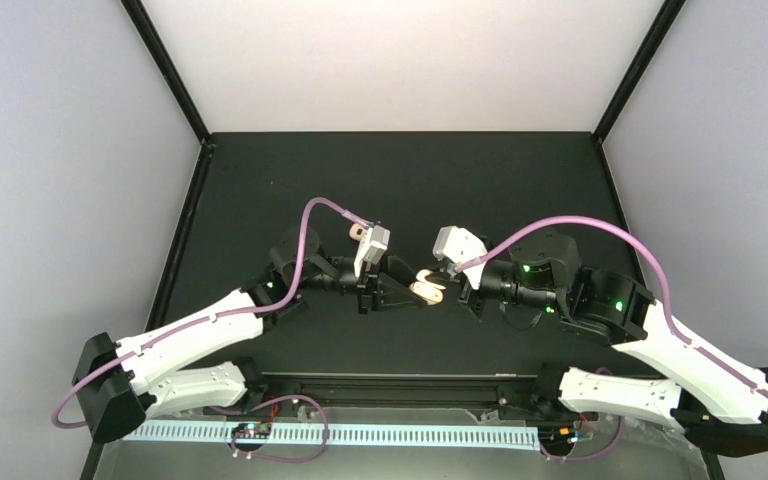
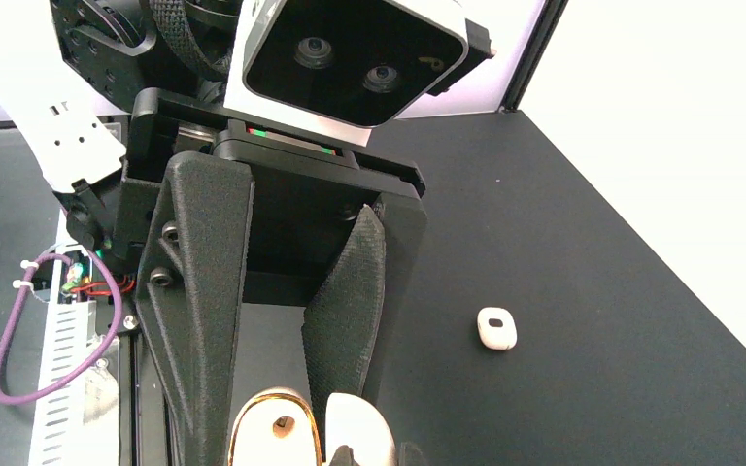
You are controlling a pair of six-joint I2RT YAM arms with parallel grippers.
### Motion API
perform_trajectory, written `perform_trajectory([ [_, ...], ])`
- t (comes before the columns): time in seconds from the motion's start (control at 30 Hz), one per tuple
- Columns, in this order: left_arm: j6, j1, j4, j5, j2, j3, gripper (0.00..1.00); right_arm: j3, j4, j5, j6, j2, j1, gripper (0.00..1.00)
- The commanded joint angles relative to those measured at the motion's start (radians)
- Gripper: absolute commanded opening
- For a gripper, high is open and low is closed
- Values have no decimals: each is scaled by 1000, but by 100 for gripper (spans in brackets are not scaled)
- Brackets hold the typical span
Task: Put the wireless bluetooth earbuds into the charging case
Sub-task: Adjust the charging case.
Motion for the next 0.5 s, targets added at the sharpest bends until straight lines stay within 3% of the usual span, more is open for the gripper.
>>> perform_trajectory([
  [0.0, 11, 2, 3, 27, 3, 27, 40, 7, 22, -4, 7, -8, 6, 1],
  [0.1, 13, 2, -2, 31, 3, 26, 50, 8, 21, -4, 7, -8, 6, 1],
  [0.17, 14, 2, -4, 33, 5, 26, 50, 9, 20, -5, 7, -7, 6, 1],
  [0.47, 24, 2, -11, 42, 8, 26, 31, 8, 23, -6, 9, -8, 6, 1],
])
